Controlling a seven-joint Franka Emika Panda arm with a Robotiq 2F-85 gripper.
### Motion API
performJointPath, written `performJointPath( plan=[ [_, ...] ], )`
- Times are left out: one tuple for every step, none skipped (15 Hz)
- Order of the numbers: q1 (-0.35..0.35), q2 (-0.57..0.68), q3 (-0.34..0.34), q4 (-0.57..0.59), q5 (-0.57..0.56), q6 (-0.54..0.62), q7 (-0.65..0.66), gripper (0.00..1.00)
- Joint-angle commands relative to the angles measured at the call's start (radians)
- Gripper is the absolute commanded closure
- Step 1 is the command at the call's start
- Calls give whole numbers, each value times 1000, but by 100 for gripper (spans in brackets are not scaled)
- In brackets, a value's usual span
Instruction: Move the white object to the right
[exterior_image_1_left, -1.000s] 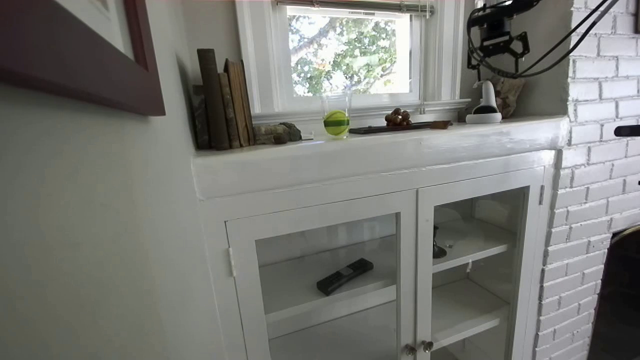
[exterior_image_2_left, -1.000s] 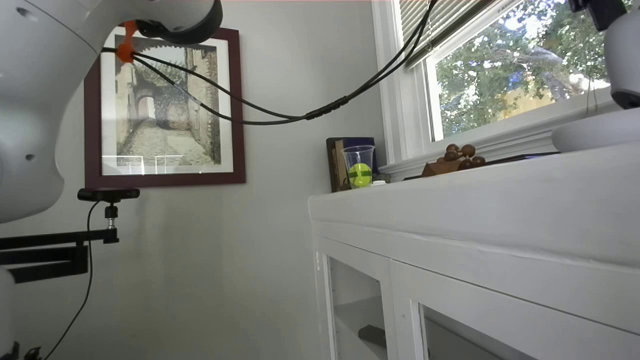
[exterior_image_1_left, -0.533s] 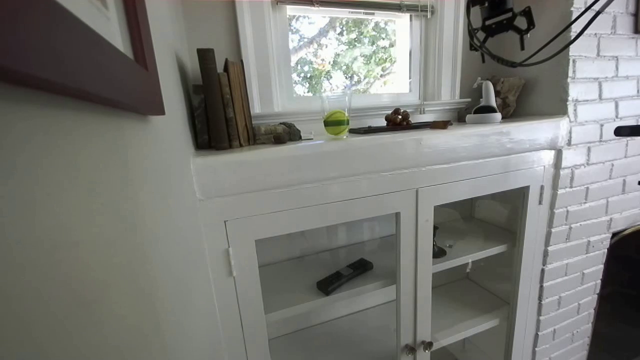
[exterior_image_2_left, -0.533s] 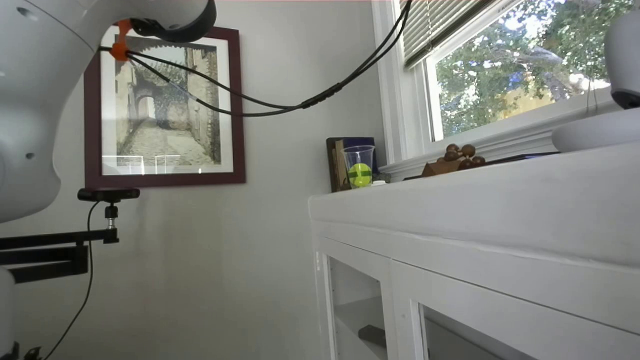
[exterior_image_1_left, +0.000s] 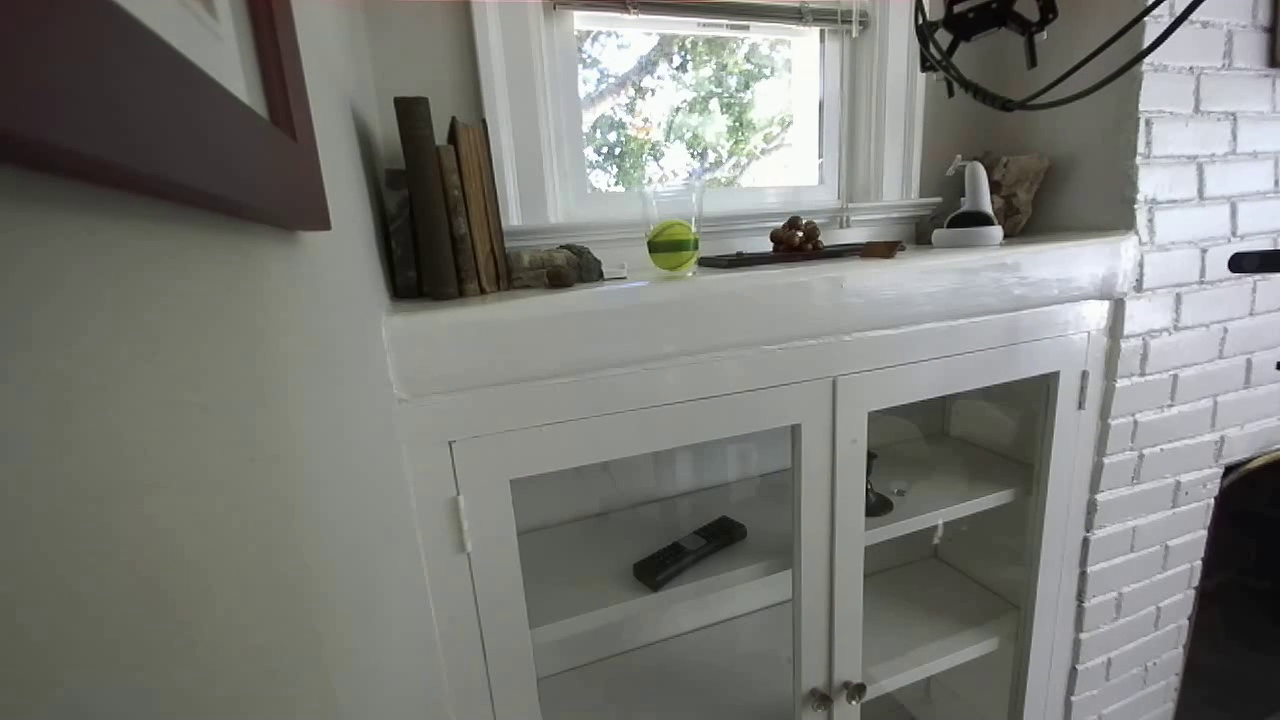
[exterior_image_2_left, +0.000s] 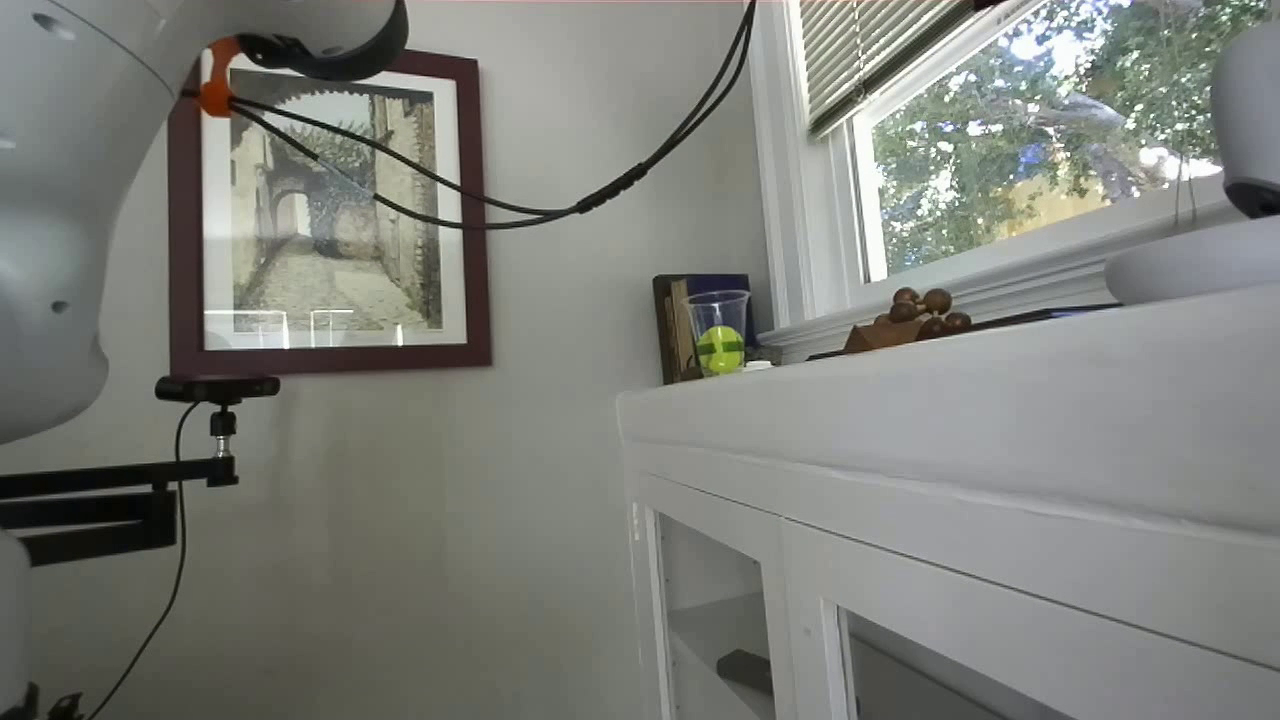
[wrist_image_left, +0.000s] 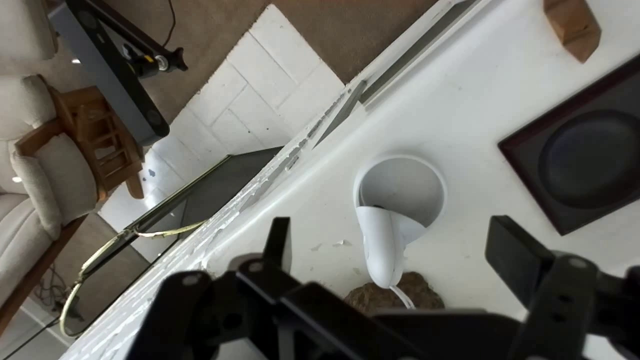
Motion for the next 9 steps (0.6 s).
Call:
performJointPath(
  plan=[
    [34,-45,12,-18,-30,-57,-73,0],
    [44,-55,13,-22,-39,-71,-105,0],
    [55,-66,13,-31,-52,-73,-135,0],
    [64,-78,14,-42,-61,-74,-165,0],
    [69,-89,17,-50,-63,-72,-198,0],
    [75,-100,18,-58,-61,-83,-228,0],
    [80,-113,20,-69,-56,-84,-255,0],
    [66,-59,8,-11,-32,-74,-200,0],
    [69,-65,9,-12,-32,-77,-219,0]
  ],
)
